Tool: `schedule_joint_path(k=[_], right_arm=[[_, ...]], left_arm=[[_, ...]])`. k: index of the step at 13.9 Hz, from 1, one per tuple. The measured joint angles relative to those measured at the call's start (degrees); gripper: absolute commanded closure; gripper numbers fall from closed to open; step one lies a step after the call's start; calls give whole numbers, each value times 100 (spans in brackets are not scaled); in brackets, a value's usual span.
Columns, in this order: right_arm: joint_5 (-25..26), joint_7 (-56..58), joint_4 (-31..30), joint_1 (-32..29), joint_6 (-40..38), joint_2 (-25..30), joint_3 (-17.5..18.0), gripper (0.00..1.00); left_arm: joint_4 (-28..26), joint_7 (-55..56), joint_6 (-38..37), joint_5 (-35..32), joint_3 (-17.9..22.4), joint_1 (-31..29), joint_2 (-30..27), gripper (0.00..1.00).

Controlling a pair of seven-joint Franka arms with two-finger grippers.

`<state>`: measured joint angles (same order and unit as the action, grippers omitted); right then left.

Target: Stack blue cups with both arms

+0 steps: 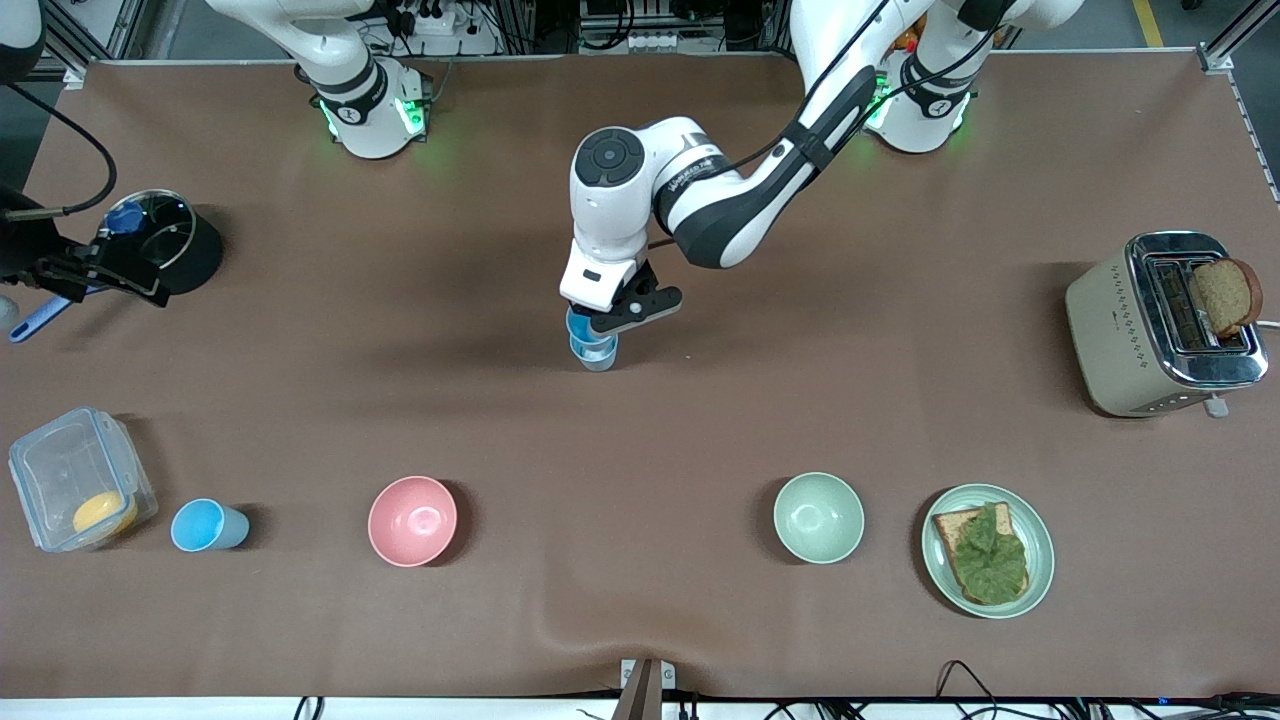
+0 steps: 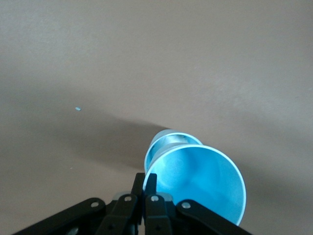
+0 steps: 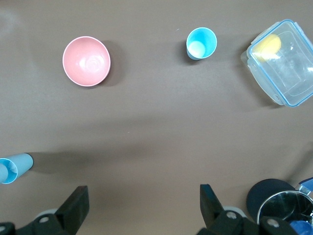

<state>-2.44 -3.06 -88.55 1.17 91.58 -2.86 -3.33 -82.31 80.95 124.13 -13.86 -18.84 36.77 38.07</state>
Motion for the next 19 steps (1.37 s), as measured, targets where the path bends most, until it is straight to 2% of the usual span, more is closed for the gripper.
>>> schedule_joint_path(k=[7,8,9,15,17,19], right_arm=[[1,0,-25,0,0,0,0,0],[1,0,-25,0,1,0,0,0],[1,0,-25,0,5,0,0,0],[1,0,-29,0,14,0,0,0],[2,0,-32,0,15,0,0,0],[2,0,-35,0,15,0,1,0]], left_arm=[[18,0,160,0,7,18,161,100],[18,10,162,0,7,21,178,73],[18,48,164,0,8,20,193,1],[189,155,192,-101,86,-81,122,0],[310,134,191,-274,147,-374,-176,0],[351,-244,121,-322,178,-933,-677,0]])
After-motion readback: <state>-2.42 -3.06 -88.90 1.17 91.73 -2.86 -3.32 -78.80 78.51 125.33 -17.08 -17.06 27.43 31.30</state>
